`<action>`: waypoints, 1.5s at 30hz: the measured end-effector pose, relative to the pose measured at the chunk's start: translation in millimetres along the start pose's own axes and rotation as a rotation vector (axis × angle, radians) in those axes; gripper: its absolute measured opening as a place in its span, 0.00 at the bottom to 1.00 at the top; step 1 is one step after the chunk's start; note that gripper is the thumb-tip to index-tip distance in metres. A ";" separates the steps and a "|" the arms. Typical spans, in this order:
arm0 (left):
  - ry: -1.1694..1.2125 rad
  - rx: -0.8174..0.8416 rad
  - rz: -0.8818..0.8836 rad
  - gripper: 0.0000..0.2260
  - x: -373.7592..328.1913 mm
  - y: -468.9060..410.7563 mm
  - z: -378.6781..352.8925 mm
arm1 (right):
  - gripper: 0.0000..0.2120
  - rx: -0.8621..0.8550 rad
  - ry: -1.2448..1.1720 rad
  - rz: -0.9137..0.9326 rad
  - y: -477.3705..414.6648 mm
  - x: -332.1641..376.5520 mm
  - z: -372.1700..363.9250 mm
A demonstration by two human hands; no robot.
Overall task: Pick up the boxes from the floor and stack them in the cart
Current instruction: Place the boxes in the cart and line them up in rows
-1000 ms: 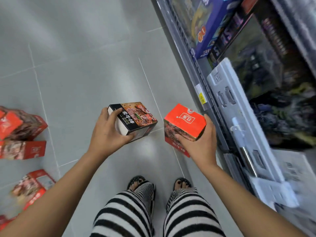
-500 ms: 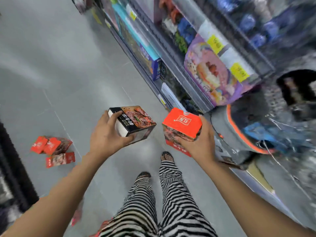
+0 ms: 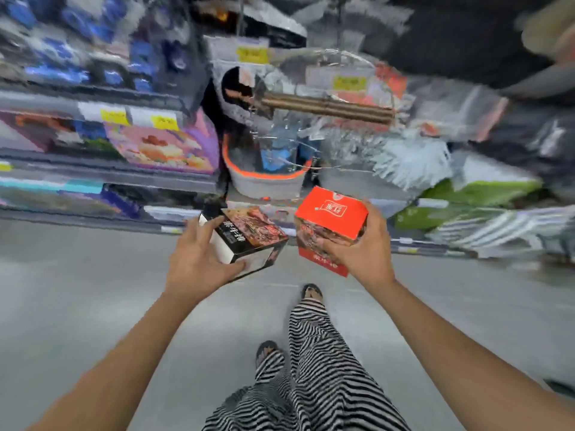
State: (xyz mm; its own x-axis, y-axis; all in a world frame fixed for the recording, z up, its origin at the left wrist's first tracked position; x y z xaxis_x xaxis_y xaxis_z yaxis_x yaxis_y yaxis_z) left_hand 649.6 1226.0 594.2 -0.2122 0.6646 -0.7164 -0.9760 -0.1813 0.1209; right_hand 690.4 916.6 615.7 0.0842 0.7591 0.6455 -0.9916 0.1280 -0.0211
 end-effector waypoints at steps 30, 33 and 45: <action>-0.021 0.959 -1.014 0.42 -678.8 280.2 -624.3 | 0.51 -0.990 -0.016 -0.985 349.2 -558.7 570.8; 0.009 1.016 -1.080 0.43 -734.3 312.4 -670.5 | 0.49 -1.054 -0.027 -1.020 365.5 -600.0 605.7; 0.097 1.226 -1.173 0.40 -939.0 398.8 -881.4 | 0.46 -1.323 -0.046 -1.241 380.7 -758.0 763.8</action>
State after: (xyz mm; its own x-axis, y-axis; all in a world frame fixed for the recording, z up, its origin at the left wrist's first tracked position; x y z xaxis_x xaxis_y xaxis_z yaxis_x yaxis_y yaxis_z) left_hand 503.3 -109.3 709.5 0.5559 -0.0276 -0.8308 -0.0671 0.9947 -0.0779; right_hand 173.8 -97.6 701.6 0.6075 -0.1753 0.7748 0.3642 0.9283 -0.0755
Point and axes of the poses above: each hand's wrist, its own y-axis away from the middle knuckle, its own z-axis out of the back of the hand, x = y × z, the point moved 6 cm from there along -y, towards the middle knuckle, and after that the axes turned 13 degrees about y, right-handed, at the moved point
